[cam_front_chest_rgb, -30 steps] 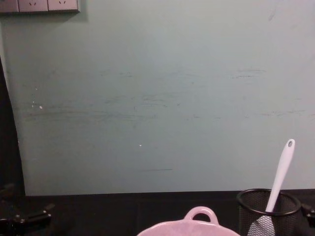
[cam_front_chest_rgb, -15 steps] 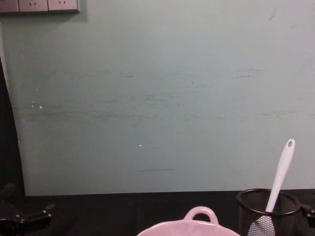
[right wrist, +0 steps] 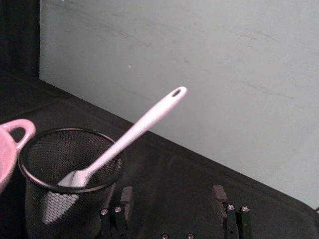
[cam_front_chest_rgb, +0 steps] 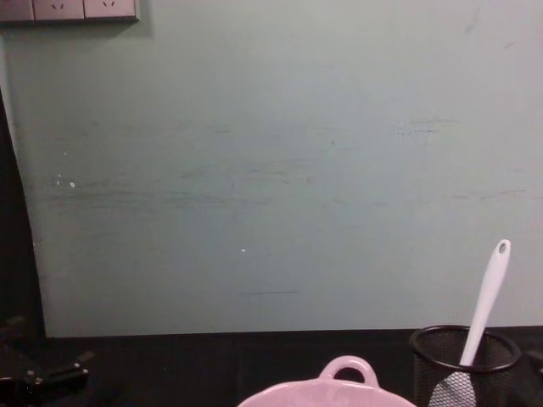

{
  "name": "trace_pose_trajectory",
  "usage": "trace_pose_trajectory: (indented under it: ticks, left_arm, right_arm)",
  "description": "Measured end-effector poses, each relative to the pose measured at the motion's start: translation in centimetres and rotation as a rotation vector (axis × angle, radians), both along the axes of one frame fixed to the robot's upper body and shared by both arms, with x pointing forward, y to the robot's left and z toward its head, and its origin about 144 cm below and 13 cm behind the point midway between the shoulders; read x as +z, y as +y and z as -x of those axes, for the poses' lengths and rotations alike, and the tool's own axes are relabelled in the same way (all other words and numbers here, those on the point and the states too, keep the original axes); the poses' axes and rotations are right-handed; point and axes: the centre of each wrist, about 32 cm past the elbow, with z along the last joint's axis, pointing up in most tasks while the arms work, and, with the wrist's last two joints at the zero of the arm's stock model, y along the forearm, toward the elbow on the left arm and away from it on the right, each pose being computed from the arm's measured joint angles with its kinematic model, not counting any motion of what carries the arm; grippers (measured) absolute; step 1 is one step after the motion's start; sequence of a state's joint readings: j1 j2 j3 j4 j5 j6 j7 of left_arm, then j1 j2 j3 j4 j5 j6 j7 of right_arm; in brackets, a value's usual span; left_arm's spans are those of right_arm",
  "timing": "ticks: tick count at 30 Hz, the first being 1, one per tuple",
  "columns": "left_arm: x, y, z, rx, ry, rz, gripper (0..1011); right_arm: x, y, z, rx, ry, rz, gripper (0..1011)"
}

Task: Use the one hand to pick up the spoon and stir the clear water in the bowl.

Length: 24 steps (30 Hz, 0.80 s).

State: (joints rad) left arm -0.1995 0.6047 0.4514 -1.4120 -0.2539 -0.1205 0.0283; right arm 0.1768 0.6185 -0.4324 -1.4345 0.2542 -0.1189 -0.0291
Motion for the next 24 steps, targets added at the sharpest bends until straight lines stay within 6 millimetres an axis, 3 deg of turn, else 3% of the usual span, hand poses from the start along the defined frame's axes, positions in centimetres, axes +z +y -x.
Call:
trace_pose_trajectory:
  ticks: [8,13,24]
  left_arm:
    - [0.0,0.0,0.0,0.000,0.000,0.000,1011]
    - [0.0,0.0,0.0,0.000,0.000,0.000,1011]
    - [0.0,0.0,0.0,0.000,0.000,0.000,1011]
  right_arm:
    - [0.1,-1.3,2.8,-0.019,-0.029,-0.063,1003]
    - [1.1,-1.2,3.7,-0.012,-0.030,-0.252,1003]
    - [2.3,-0.4,1.7,0.031,0.111,-0.557,1002]
